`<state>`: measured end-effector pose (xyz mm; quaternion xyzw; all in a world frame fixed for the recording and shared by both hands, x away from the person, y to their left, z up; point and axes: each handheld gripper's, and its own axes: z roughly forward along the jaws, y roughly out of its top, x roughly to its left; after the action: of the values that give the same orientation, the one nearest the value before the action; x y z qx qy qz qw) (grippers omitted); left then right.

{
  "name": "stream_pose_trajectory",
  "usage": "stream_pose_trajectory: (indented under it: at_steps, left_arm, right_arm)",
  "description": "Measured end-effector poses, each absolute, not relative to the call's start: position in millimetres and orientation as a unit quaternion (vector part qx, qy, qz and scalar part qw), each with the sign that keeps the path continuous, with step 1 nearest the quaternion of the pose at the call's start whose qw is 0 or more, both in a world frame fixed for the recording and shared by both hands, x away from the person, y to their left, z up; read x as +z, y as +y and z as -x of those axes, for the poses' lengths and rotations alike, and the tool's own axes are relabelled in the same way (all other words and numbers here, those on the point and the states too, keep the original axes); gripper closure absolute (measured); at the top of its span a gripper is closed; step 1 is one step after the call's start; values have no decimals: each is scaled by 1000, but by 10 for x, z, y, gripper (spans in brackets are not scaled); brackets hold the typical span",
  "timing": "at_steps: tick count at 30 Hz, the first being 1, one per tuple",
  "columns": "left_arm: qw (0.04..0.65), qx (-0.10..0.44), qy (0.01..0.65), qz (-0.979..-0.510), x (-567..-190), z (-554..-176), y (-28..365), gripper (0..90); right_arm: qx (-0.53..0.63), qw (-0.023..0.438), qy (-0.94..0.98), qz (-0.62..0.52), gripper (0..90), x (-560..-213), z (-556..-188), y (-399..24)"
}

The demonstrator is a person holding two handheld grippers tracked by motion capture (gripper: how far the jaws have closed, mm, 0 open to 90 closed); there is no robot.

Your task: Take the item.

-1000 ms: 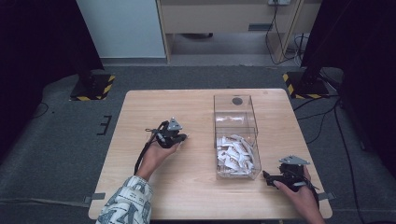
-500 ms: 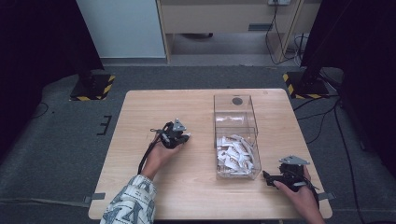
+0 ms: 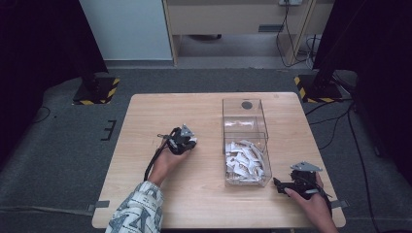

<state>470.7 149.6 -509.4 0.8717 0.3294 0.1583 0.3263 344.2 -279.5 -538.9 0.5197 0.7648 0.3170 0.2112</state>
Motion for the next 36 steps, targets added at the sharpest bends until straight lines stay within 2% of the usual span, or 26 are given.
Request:
stream_pose_trajectory:
  at_steps: [5,12,28,36]
  left_arm:
    - [330,160,332,-869,-5110,-4708,1499,819]
    - [331,167,334,-867,-5111,-4693,1487,643]
    - [346,183,307,-867,-5097,-4628,1468,131]
    - [348,172,306,-869,-5056,-4585,1456,42]
  right_arm:
    - [317,211,765,-520,8,-5389,-3442,-2795]
    - [317,211,765,-520,8,-5389,-3442,-2795]
    - [317,211,765,-520,8,-5389,-3442,-2795]
    - [317,211,765,-520,8,-5389,-3442,-2795]
